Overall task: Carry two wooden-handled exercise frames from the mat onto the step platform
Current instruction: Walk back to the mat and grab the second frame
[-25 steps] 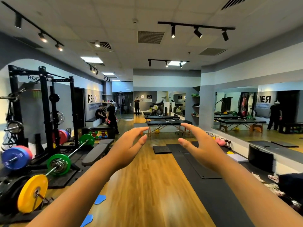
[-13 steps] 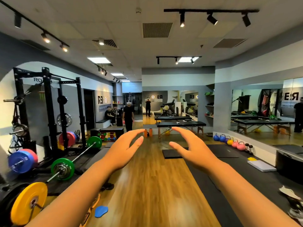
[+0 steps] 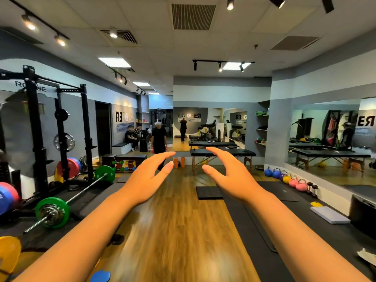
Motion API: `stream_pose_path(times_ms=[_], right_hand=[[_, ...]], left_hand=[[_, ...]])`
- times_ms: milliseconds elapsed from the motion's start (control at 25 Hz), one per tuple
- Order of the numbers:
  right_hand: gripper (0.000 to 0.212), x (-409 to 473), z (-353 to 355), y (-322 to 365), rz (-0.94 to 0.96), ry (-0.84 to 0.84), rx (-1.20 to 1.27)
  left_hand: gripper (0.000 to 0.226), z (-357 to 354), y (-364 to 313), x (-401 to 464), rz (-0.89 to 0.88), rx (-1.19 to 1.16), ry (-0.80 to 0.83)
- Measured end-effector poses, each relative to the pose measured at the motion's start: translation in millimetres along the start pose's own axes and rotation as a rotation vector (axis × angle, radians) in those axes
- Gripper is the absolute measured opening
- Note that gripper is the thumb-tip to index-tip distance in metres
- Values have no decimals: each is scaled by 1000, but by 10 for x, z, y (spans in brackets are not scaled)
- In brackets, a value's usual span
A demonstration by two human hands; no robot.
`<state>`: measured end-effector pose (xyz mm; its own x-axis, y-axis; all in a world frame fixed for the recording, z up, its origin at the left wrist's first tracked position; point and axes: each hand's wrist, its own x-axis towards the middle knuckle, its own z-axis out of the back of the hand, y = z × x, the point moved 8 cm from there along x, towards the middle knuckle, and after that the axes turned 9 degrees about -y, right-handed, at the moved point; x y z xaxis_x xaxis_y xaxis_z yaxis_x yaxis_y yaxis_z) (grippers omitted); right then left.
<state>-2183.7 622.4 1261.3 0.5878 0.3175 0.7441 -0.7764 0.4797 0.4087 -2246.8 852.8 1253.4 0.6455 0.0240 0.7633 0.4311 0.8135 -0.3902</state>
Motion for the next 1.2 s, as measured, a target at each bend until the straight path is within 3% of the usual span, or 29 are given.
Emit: stream_pose_path(times_ms=[480, 1200], right_hand=[[65, 2176, -1215, -2352, -80, -31, -57], [65, 4852, -2452, -5833, -29, 44, 17]], left_hand=[[48, -1915, 1974, 2378, -61, -92, 49], [58, -4671, 3934, 5068, 22, -16, -23]])
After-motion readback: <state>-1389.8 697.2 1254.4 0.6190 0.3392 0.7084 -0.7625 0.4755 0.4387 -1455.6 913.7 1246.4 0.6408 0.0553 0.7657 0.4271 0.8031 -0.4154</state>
